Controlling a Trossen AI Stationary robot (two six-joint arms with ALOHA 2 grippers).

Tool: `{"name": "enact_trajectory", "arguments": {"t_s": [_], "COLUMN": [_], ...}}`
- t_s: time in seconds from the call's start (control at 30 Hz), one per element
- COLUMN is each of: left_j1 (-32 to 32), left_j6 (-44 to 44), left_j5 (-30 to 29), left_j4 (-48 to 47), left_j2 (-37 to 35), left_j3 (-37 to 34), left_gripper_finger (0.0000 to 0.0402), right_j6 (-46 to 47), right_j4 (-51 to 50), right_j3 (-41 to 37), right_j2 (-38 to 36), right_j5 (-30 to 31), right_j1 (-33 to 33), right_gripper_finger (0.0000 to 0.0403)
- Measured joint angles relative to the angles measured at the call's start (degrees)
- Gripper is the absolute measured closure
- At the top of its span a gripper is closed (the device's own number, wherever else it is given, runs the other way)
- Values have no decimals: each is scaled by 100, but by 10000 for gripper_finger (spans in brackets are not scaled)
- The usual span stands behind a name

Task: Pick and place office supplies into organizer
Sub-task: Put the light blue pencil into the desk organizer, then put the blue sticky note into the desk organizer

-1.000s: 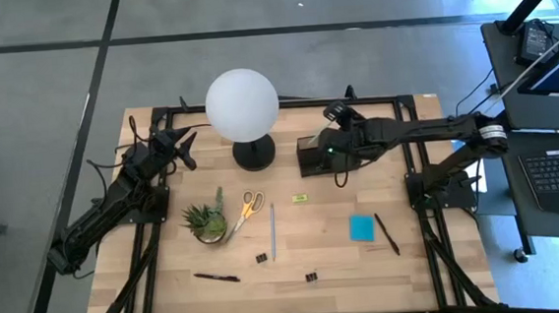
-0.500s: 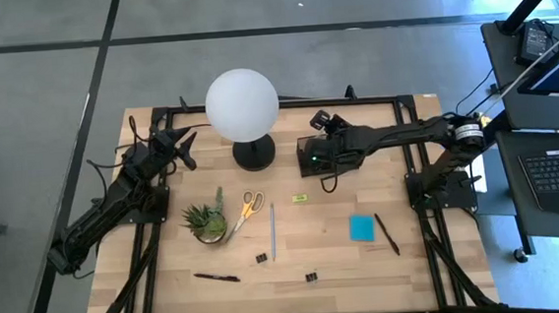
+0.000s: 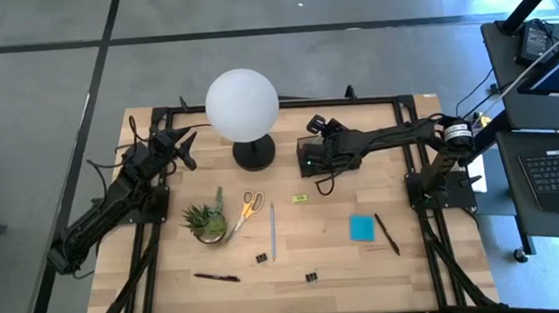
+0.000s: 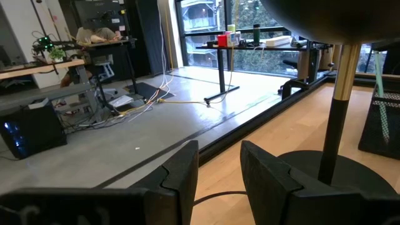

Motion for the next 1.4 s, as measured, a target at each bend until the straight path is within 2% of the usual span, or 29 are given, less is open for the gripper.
{"name": "enact_trajectory", "arguments": {"t_s": [0.13, 0.37, 0.97, 1.13, 1.27, 1.4], "left_j1": [0, 0, 0, 0, 0, 0], "left_j6": [0, 0, 0, 0, 0, 2], "left_j5": [0, 0, 0, -1, 0, 0], "left_j4": [0, 0, 0, 0, 0, 0], "left_j2": [0, 0, 1, 0, 0, 2], "left_j3": [0, 0, -1, -1, -2, 0], "left_gripper_finger": [288, 288, 288, 288, 288, 288], "right_j6": [0, 11, 13, 15, 15, 326], "right_j4": [2, -1, -4, -2, -3, -108], "right_j3": [0, 0, 0, 0, 0, 95], "right_j2": [0, 0, -2, -7, -13, -193], "right_j5": [-35, -514, -564, -559, -115, -109], "right_j1": [0, 0, -4, -4, 15, 54], "right_gripper_finger": [378, 358, 345, 317, 286, 271]}}
